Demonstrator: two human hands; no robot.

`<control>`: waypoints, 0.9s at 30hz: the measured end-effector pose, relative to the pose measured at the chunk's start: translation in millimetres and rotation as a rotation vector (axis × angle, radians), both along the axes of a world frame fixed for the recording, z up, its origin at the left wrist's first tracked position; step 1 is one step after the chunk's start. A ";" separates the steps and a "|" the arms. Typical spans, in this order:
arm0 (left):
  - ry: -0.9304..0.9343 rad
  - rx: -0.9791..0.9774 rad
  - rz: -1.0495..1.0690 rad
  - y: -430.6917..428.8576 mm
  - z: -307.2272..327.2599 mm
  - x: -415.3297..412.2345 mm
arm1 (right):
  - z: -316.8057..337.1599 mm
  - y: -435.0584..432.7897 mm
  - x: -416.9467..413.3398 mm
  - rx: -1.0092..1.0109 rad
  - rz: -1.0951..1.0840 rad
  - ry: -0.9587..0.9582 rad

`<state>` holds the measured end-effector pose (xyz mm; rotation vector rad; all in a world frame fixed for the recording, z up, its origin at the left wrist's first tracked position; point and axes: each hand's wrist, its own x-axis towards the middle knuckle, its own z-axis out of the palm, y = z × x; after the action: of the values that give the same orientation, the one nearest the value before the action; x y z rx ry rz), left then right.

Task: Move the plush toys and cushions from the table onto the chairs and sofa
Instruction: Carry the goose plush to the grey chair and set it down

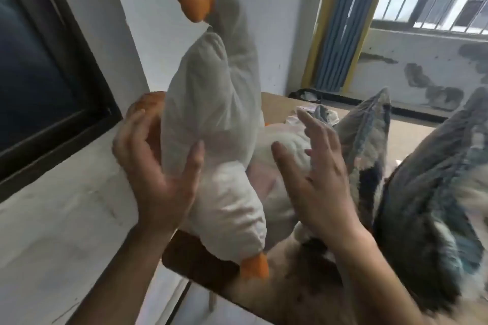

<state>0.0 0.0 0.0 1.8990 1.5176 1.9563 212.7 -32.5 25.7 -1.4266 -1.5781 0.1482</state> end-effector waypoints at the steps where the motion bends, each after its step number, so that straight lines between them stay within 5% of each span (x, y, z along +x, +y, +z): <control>1: -0.097 -0.058 0.007 14.7 0.3 -7.9 | -3.8 17.4 -11.9 -0.037 0.061 0.120; 6: -0.388 -0.408 -0.093 47.5 13.5 -9.4 | -18.5 85.2 -58.4 -0.445 0.227 0.438; 11: -0.412 -0.479 -0.158 24.9 20.6 1.9 | -31.7 89.8 -67.2 -0.367 0.375 0.359; 23: -0.321 -0.040 -0.535 -24.4 97.8 84.1 | 36.1 2.1 19.7 -0.012 0.025 0.355; 27: -0.233 0.056 -0.694 -60.7 122.7 142.6 | 51.8 -61.9 61.9 0.143 -0.136 0.513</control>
<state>142.6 -60.7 122.7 1.7920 0.6200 1.7973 274.6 -94.5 77.5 -1.2540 -1.0489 0.2893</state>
